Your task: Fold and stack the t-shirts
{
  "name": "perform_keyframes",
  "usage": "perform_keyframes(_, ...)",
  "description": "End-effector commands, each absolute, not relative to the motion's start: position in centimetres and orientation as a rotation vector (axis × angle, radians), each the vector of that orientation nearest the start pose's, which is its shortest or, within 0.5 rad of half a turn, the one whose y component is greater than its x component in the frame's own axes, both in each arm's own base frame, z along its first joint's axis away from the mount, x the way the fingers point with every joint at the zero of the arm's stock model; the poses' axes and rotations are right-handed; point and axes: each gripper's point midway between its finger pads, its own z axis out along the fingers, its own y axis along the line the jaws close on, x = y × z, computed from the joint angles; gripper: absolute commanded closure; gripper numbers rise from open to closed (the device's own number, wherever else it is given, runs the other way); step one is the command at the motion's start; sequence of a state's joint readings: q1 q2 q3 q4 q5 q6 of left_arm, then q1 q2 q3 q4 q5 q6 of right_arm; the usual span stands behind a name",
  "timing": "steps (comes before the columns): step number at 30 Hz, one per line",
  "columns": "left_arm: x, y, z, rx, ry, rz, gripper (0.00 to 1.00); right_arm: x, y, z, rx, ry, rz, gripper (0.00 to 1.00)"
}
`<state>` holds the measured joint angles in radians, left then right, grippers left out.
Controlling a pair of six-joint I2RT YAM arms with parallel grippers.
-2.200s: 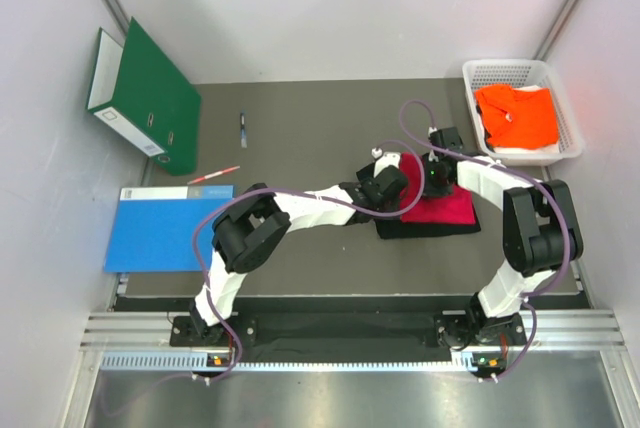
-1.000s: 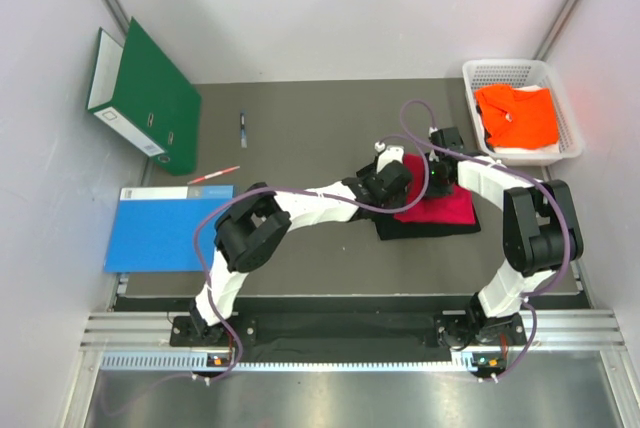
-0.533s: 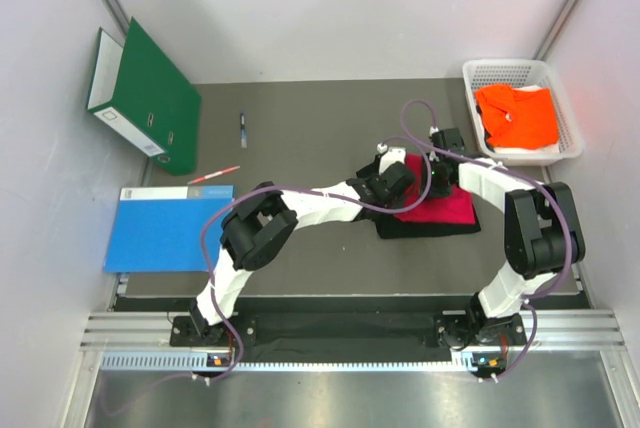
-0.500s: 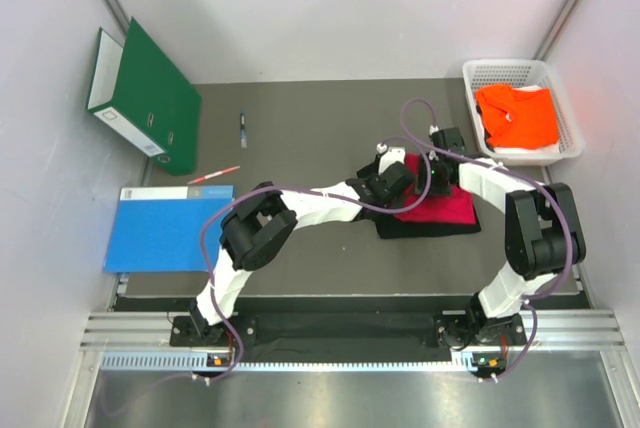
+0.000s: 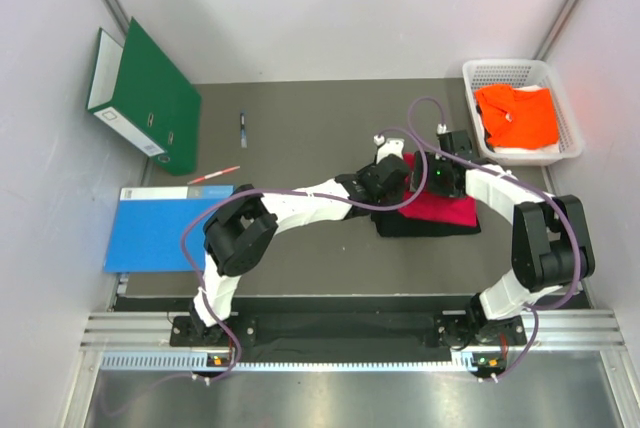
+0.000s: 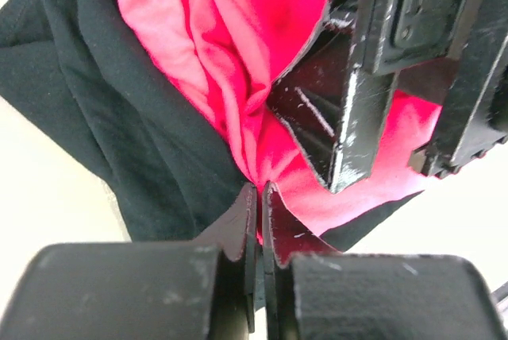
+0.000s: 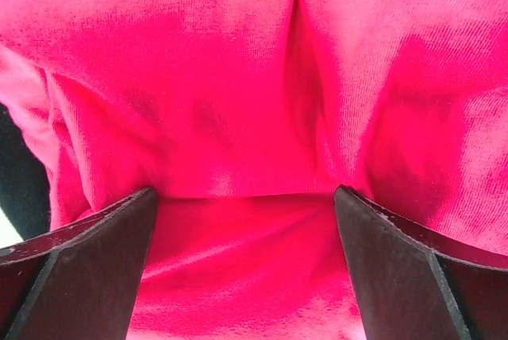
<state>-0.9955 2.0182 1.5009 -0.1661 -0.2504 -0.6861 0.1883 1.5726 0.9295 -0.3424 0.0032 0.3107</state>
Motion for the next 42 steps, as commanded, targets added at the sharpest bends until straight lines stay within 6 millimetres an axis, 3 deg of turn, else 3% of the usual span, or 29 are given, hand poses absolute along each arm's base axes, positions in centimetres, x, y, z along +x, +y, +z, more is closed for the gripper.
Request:
perform_keyframes(1,31.8,-43.1,12.7,0.189,2.278,-0.58,0.71,33.1,4.1,2.8,0.217,2.635,-0.01,0.06)
perform_keyframes(2,31.7,-43.1,12.4,0.195,2.287,-0.572,0.56,33.1,4.1,2.8,0.215,2.634,-0.01,0.06)
perform_keyframes(3,31.6,-42.7,12.2,0.193,2.298,-0.552,0.32,33.1,4.1,2.8,0.215,2.632,-0.013,0.06)
perform_keyframes(6,31.6,-41.8,12.8,0.172,2.282,-0.531,0.19,33.2,4.1,2.8,0.215,2.632,-0.013,0.06)
perform_keyframes(9,32.1,-41.8,14.2,0.167,2.226,-0.555,0.21,33.0,4.1,2.6,0.215,2.64,-0.013,0.06)
perform_keyframes(14,33.2,-43.8,15.2,0.19,2.166,-0.609,0.3,33.0,3.9,2.5,0.224,2.64,-0.018,0.06)
perform_keyframes(18,33.7,-45.9,14.6,0.222,2.172,-0.658,0.35,33.1,3.8,3.0,0.24,2.623,-0.013,0.06)
perform_keyframes(19,33.8,-46.3,13.7,0.228,2.186,-0.654,0.37,33.2,3.8,3.2,0.247,2.616,-0.006,0.06)
perform_keyframes(22,34.4,-47.6,13.4,0.229,2.189,-0.673,0.4,33.5,3.5,5.3,0.273,2.54,0.027,0.06)
perform_keyframes(25,34.7,-48.1,12.5,0.231,2.206,-0.672,0.42,33.7,2.9,8.8,0.301,2.43,0.061,0.06)
perform_keyframes(28,35.0,-48.0,11.4,0.223,2.228,-0.649,0.44,33.9,2.2,13.5,0.313,2.281,0.089,0.06)
perform_keyframes(31,35.2,-47.7,10.7,0.207,2.24,-0.625,0.45,33.6,1.8,16.3,0.316,2.192,0.095,0.06)
perform_keyframes(35,35.6,-47.1,10.0,0.183,2.253,-0.585,0.46,33.3,1.4,17.6,0.319,2.154,0.093,0.06)
perform_keyframes(42,35.9,-47.2,6.5,0.188,2.313,-0.536,0.49,33.4,1.5,16.8,0.323,2.177,0.099,0.06)
